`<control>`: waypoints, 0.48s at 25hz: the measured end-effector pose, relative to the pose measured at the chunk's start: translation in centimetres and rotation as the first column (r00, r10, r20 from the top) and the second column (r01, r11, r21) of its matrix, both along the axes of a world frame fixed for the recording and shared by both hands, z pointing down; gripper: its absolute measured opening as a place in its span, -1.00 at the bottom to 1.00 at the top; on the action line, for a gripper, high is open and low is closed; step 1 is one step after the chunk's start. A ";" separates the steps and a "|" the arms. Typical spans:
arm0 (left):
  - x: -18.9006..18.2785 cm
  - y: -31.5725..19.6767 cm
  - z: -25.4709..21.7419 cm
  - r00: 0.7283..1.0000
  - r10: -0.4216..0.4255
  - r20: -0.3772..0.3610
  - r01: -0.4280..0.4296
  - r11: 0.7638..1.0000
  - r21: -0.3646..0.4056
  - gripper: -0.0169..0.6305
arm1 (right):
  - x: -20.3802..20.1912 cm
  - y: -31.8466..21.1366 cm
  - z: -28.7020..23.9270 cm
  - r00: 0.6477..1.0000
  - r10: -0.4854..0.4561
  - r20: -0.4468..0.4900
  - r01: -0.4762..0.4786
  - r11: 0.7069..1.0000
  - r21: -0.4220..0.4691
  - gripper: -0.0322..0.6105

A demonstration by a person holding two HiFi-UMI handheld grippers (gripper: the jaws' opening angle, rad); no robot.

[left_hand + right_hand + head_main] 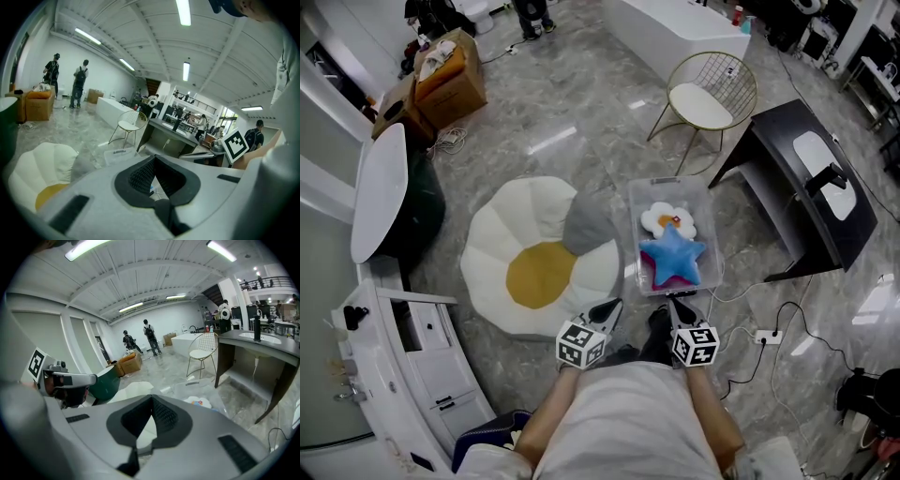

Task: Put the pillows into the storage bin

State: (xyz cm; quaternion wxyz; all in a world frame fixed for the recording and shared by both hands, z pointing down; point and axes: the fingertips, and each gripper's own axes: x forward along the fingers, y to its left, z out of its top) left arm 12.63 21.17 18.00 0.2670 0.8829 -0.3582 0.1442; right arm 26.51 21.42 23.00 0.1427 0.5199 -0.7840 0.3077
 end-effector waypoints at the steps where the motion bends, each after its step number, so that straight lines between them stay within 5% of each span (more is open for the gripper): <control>1: -0.1 0.0 -0.1 1.000 -0.003 -0.007 0.003 1.000 -0.002 -0.92 | 0.0 0.0 0.0 1.000 0.003 0.004 -0.003 1.000 0.000 -0.90; 8: -1.2 0.2 -0.3 1.000 -0.024 -0.017 0.024 1.000 -0.014 -0.92 | -1.8 0.4 -0.4 0.986 -0.106 -0.131 0.114 0.992 0.055 -0.90; 12: -1.7 0.5 -0.2 1.000 -0.027 0.004 0.027 1.000 -0.006 -0.92 | -2.9 0.2 -0.7 0.987 -0.123 -0.103 0.130 0.989 0.065 -0.90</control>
